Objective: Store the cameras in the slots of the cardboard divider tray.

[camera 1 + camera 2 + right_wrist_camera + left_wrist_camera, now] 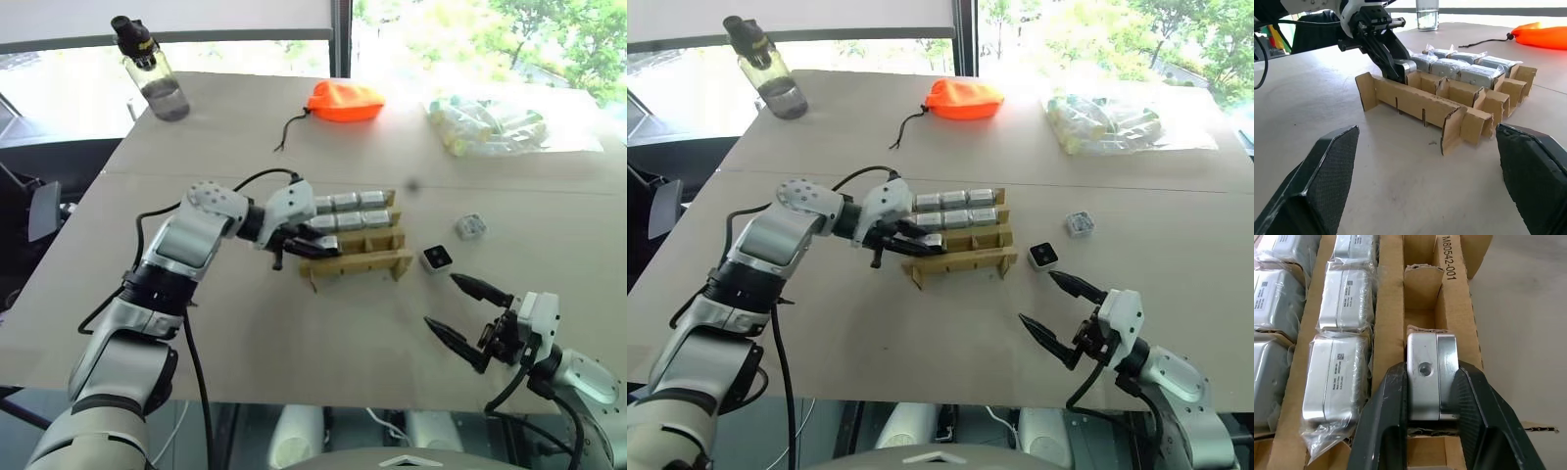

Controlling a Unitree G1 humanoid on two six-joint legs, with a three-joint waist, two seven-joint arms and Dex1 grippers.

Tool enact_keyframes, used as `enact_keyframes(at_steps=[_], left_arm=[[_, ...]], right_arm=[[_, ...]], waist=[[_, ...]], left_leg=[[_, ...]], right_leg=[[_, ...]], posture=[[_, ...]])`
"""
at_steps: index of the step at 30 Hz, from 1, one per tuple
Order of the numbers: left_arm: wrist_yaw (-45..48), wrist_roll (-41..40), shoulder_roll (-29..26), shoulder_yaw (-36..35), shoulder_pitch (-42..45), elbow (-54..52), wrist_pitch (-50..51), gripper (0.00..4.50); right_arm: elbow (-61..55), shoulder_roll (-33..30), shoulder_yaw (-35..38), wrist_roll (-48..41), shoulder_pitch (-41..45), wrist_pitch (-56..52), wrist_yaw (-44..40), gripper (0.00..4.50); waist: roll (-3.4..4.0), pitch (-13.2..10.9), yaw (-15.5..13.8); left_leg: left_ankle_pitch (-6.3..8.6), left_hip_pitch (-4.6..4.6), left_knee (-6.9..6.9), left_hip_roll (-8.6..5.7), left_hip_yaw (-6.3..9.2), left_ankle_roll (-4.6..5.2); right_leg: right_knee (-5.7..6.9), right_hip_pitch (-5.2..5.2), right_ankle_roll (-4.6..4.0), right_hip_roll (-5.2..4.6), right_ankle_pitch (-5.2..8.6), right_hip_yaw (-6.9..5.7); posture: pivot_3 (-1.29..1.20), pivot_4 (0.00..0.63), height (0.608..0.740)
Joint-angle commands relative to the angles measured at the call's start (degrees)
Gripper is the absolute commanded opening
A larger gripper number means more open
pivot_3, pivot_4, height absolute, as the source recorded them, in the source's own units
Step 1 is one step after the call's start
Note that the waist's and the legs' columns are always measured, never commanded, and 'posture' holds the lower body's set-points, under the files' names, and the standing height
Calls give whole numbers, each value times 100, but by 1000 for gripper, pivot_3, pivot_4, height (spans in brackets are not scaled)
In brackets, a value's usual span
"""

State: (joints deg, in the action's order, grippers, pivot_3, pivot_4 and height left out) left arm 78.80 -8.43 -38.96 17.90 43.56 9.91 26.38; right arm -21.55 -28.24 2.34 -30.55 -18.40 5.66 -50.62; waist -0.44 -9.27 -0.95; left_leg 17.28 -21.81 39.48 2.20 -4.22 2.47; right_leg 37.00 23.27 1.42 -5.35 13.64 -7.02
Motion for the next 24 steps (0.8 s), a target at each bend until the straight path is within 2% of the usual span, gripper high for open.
enact_keyframes(at_steps=[1, 4, 7, 8, 13, 24], left_arm=[[165, -200, 9, -113, 65, -160, 25, 1539], [125, -277, 56, -185, 83, -181, 83, 2784], [88, -267, 11, -186, 47, -226, 115, 4290], [42, -249, -1, -189, 38, -216, 124, 4438], [105, -431, -180, -321, -87, -467, 196, 4438], [-245, -1962, -482, -1657, -989, -2241, 1225, 4438]], right_arm=[[-97, 35, 115, -23, -35, 181, -86, 4500], [-34, 33, 102, 3, -41, 244, -165, 4500], [45, 31, 110, 22, -42, 310, -240, 4500], [77, 23, 115, 38, -41, 337, -272, 4500], [250, 40, 186, 150, 13, 402, -225, 4500], [274, 594, -56, 1624, 995, -1313, 2254, 4500]], waist=[[0, 0, 3], [0, 0, 2], [0, 0, 1], [0, 0, 1], [0, 0, 14], [1, 1, 16]], left_leg=[[0, 0, 0, 0, -1, 0], [0, 0, 0, 0, 0, 0], [0, 1, 3, 0, 0, 0], [0, 2, 4, 0, 0, 0], [0, 3, 6, 0, 0, 0], [-1, 2, 9, 5, 2, -1]], right_leg=[[0, 0, 0, 0, 0, 0], [0, 0, 0, 0, 0, 0], [3, 0, 0, 0, 0, 1], [5, 0, 0, 0, 0, 1], [9, 0, 0, 0, 0, 2], [13, 1, -1, -4, 0, 11]], posture=[[0, 150, 726], [0, 150, 726], [0, 150, 726], [0, 150, 726], [0, 150, 726], [0, 150, 726]])
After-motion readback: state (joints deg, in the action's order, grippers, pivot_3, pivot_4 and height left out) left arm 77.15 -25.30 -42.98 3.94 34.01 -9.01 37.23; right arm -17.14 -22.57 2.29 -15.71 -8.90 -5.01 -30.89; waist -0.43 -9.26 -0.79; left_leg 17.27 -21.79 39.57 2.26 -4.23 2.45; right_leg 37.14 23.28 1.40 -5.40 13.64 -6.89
